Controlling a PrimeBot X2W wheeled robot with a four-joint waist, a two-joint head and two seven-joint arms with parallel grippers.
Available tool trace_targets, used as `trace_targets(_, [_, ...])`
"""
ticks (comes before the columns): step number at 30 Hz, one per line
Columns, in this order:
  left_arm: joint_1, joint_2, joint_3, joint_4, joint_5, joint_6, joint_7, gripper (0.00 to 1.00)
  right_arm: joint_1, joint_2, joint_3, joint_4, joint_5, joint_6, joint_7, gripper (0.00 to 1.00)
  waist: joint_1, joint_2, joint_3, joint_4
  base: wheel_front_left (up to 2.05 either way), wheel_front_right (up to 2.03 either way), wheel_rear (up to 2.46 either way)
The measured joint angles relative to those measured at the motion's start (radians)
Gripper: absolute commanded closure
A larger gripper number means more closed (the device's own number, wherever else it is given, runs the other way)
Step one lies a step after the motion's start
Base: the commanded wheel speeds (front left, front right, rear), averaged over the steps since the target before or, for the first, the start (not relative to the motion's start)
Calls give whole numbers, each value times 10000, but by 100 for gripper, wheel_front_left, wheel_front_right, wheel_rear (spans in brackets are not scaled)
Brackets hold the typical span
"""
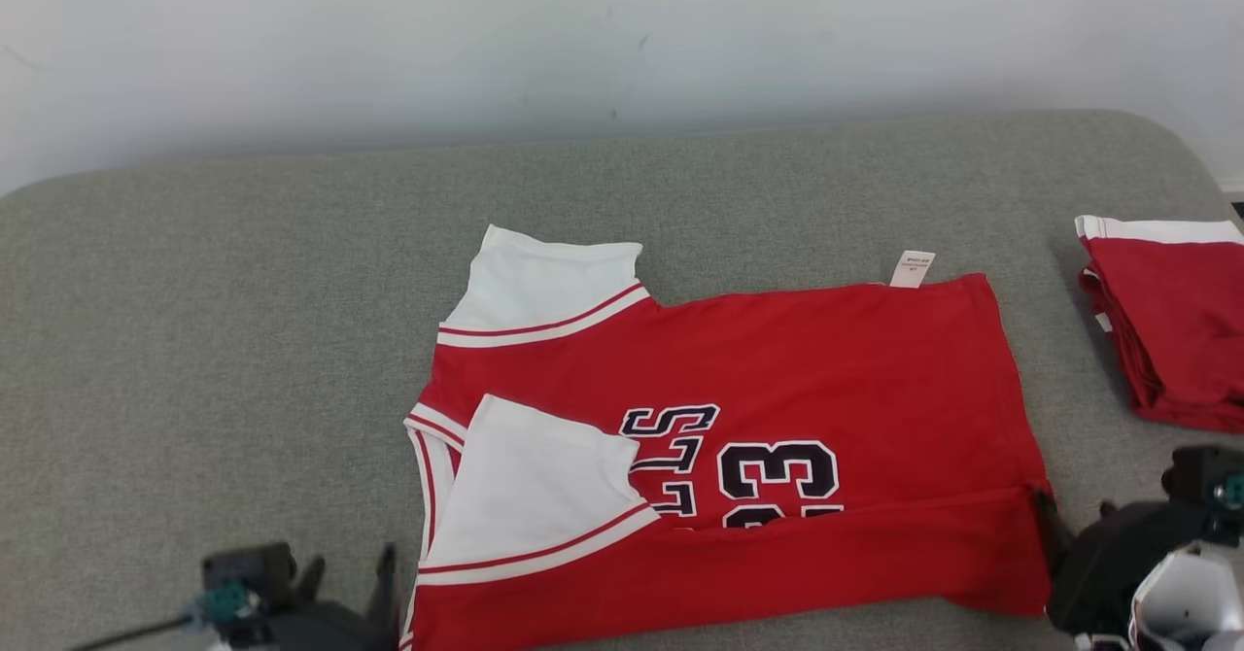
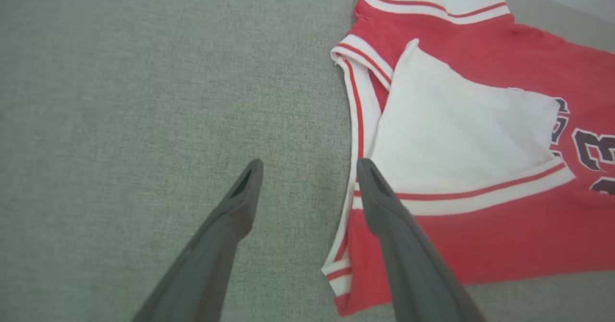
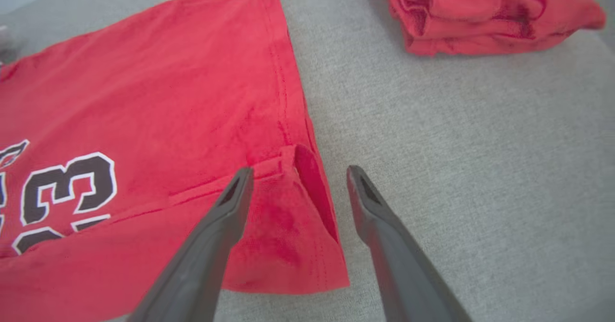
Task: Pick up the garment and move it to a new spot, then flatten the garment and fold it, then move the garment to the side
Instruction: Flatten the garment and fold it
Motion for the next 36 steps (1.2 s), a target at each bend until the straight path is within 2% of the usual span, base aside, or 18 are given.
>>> trace_targets(4, [-898, 293, 337, -259, -50, -96, 314, 0, -614, -19, 313, -957, -370, 0, 487, 0, -1, -1, 53, -5, 0, 0, 0])
trace_targets(8, [-2247, 303, 330, 303, -96, -721, 522, 0, -1920, -343, 915, -941, -370, 0, 840, 0, 0, 0, 263, -80, 0, 0, 0])
trace_targets(14, [-4533, -144, 54, 2230, 59, -1432, 805, 0, -3893, -740, 1747, 669, -291, 0, 865, 0, 1, 0, 721, -287, 0, 0, 0])
trace_targets(25, [-7929, -779, -213, 5695, 251, -2675, 775, 0, -6826, -773, 2819, 3496, -602, 0, 90, 0, 2, 0, 1653, -974, 0, 0, 0])
trace_targets(30, [-9488, -757, -430, 6886, 667, -2926, 821, 0, -7963, -1043, 3210, 4090, -692, 0, -171, 0, 3, 1, 2341, -1381, 0, 0, 0])
trace_targets(36, [-10218, -732, -665, 7973, 838, -2963, 1446, 0, -8359, -1191, 3394, 4470, -692, 0, -487, 0, 4, 1, 2928, -1763, 0, 0, 0])
